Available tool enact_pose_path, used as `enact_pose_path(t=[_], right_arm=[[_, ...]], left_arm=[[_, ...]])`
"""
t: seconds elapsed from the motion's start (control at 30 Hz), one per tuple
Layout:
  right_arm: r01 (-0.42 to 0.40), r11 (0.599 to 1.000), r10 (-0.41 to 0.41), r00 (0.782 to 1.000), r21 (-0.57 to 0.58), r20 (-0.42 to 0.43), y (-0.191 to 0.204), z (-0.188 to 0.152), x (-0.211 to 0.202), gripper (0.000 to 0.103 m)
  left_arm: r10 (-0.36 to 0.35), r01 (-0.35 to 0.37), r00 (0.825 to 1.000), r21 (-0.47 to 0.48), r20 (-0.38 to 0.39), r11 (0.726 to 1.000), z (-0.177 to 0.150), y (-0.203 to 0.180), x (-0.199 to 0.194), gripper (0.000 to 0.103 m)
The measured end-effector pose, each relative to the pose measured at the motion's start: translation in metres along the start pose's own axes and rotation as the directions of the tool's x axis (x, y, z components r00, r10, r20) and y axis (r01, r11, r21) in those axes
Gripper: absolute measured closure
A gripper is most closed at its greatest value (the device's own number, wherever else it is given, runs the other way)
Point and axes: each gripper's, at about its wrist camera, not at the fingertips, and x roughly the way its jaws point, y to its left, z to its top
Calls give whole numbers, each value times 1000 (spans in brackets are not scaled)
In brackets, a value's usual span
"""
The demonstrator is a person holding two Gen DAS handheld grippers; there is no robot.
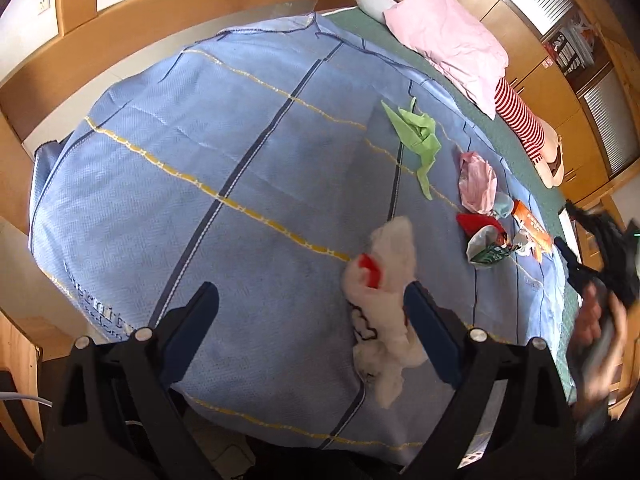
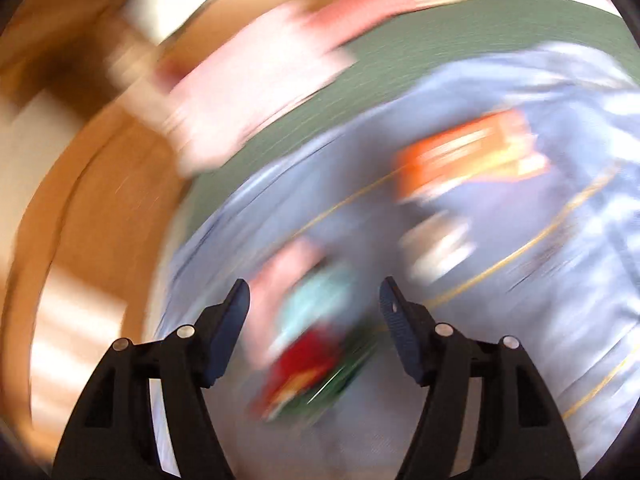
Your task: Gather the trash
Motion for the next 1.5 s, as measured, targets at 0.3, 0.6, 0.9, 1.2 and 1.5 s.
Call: enact_pose_path(t=[0.3,0.6,0.9,1.2,1.5], right_arm=[[-41,905,-23,989,424,146,-95,40,71,51],[-179,910,84,963,375,255,-83,53,20,91],[-347,934,299,891,-87,-340,49,-40,-92,91],[-191,912,-75,792,-363,-606,99,-158,-12,82],[105,887,-259,919,-450,-296,164,-188,-33,21]], left_arm=[[-9,10,999,25,-40,1000,-3,-4,5,10],[14,-13,999,19,-45,1000,-5,-5,11,10],[-1,0,1000,32,10,999,-3,-11,6,10],[-15,13,999,43,31,999,-2,-17,8,10],[6,-6,999,-4,52,1000,3,-8,8,10]])
